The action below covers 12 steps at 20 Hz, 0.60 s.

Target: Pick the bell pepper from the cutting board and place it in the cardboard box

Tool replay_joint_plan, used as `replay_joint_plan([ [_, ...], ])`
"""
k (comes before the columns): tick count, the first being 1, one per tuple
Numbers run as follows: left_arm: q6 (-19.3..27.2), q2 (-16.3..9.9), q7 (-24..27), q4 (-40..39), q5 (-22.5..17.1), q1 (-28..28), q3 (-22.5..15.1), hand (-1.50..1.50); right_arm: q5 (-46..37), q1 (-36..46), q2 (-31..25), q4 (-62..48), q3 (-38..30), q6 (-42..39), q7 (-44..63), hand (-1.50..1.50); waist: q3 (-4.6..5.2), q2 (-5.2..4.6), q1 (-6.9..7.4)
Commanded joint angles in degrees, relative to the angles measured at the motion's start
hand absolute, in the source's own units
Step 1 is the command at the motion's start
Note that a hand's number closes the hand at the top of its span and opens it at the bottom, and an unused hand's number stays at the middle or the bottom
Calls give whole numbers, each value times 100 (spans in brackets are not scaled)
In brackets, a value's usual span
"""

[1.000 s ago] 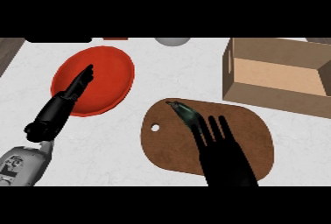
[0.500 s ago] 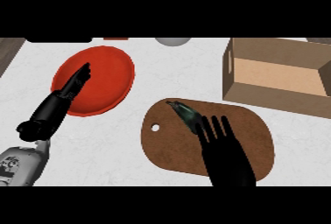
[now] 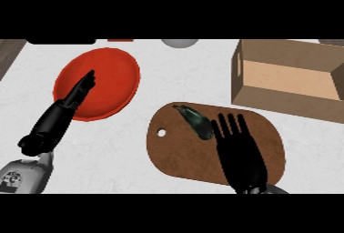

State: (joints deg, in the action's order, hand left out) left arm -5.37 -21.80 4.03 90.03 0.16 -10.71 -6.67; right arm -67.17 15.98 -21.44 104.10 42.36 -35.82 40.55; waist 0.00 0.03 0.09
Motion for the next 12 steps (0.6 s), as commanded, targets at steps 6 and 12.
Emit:
replay_joint_plan([
  [6, -60, 274, -134, -127, 244, -238, 179, 0, -333, -21, -217, -789, -31, 642, -1249, 150, -2, -6, 13],
  [12, -335, 309, 197, -402, 246, -166, 307, 0, -813, 20, -273, -897, -59, 1545, -1834, 150, -1, -6, 2],
])
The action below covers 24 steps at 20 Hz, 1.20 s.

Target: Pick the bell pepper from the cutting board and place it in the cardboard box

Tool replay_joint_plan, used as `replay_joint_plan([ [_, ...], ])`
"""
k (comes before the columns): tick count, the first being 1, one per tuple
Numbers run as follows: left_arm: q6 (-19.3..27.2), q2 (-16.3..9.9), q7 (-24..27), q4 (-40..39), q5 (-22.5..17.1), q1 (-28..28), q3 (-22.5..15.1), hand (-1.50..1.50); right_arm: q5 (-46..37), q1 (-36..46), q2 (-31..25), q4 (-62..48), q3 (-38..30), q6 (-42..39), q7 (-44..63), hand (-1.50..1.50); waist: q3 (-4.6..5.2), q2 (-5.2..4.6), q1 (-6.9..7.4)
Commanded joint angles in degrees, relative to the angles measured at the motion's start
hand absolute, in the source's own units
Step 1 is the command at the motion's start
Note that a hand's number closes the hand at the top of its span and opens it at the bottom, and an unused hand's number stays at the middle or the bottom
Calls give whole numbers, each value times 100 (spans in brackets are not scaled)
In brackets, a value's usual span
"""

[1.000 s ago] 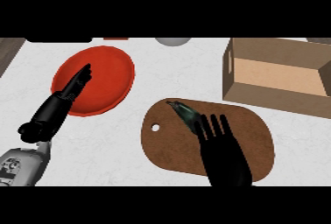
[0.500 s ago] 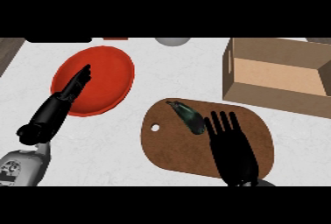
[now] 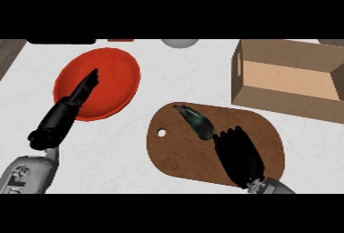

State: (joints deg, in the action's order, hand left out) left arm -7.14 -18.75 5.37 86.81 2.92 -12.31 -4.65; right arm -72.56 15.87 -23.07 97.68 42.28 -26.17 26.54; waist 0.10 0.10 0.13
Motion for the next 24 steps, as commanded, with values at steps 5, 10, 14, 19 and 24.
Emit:
replay_joint_plan([
  [5, -226, -30, 228, 142, 128, 265, 188, 0, -624, 359, 201, -611, -98, 784, -801, 150, -10, -12, 20],
  [10, -210, -13, -119, 141, -9, -15, 167, 0, 1040, -352, 16, 271, 439, 1253, -2784, 150, -31, -41, 54],
  [14, -5, 154, -79, 194, 104, 191, 116, 0, 1751, -570, -477, 880, 193, 1614, -3986, 150, -23, -9, -19],
  [19, -99, 101, -179, 338, 107, 135, 164, 0, 2258, -467, -1077, 2000, -716, 1567, -4597, 150, -12, 14, -64],
  [24, -320, -80, -219, 114, -34, -70, 433, 0, 3425, -652, -1236, 2688, -2114, 1182, -4418, 150, -10, 5, -92],
])
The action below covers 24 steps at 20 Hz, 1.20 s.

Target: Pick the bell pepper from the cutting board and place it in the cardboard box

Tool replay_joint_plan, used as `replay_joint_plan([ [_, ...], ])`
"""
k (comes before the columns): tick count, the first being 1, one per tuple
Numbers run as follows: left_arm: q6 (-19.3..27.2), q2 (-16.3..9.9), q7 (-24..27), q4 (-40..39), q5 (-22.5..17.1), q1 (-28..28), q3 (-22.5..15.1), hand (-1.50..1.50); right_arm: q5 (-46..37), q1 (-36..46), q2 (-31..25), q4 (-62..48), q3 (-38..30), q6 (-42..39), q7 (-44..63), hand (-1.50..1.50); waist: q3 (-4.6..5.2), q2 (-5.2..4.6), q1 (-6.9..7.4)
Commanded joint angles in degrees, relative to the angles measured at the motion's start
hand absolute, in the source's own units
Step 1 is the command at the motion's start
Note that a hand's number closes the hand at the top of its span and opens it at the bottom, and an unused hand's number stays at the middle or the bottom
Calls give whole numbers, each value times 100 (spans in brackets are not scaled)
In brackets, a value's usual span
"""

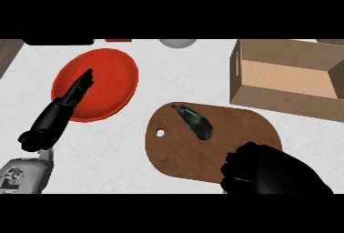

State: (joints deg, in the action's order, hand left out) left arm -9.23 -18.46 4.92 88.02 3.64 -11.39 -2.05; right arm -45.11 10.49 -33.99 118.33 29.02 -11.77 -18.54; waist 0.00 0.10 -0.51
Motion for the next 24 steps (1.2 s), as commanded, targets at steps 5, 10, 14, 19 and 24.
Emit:
replay_joint_plan([
  [5, -83, -28, 28, 110, -44, 135, 80, 0, 1831, -180, 335, 586, -2050, -378, 1256, 150, 5, 6, -49],
  [10, 1, 158, 168, -214, 235, -12, -119, 0, 2394, 955, 458, -413, -2847, -707, 2153, 150, 8, -26, 59],
  [14, 17, 202, -152, 35, 180, -236, -67, 0, 2699, 2071, 248, -1697, -3509, -859, 2253, 150, 4, -28, 121],
  [19, -206, 140, -109, -131, 46, -367, 49, 0, 1997, 2687, -395, -3500, -3684, -726, 1100, 150, -1, -61, 178],
  [24, -245, 169, -128, -14, 79, -333, -2, 0, 1230, 3173, -575, -4990, -2973, -921, 648, 150, 0, -87, 312],
])
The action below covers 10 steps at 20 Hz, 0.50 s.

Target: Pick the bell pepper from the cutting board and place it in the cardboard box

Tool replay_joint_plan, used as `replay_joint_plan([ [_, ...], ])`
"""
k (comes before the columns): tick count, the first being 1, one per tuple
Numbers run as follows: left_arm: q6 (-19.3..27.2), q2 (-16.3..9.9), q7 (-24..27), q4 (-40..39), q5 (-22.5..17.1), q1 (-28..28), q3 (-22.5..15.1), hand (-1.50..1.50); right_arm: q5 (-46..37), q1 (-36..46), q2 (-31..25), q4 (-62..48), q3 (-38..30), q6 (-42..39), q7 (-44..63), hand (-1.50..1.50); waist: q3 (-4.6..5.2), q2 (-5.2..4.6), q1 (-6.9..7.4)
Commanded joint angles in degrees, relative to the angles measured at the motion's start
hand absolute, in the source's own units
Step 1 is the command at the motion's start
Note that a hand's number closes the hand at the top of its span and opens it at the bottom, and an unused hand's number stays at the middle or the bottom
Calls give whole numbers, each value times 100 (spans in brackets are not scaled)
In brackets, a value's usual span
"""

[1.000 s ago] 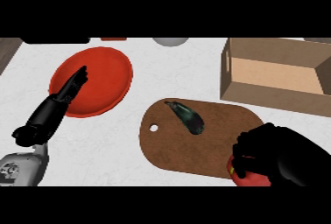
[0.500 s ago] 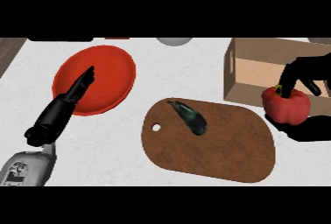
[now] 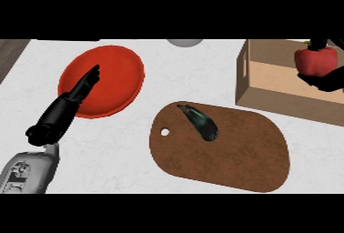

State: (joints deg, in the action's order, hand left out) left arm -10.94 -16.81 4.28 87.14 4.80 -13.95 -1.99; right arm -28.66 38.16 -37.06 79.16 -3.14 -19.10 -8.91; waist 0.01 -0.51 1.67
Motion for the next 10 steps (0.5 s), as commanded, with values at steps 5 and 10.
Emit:
replay_joint_plan([
  [5, -118, -18, 163, 133, 52, 208, -65, 0, -705, 1036, -573, -2509, 525, -729, -976, 150, -2, -45, 170],
  [10, -11, 111, -195, 54, 97, -358, -51, 0, -1411, 1164, -915, -3521, 1044, -766, -1941, 150, -8, -66, 128],
])
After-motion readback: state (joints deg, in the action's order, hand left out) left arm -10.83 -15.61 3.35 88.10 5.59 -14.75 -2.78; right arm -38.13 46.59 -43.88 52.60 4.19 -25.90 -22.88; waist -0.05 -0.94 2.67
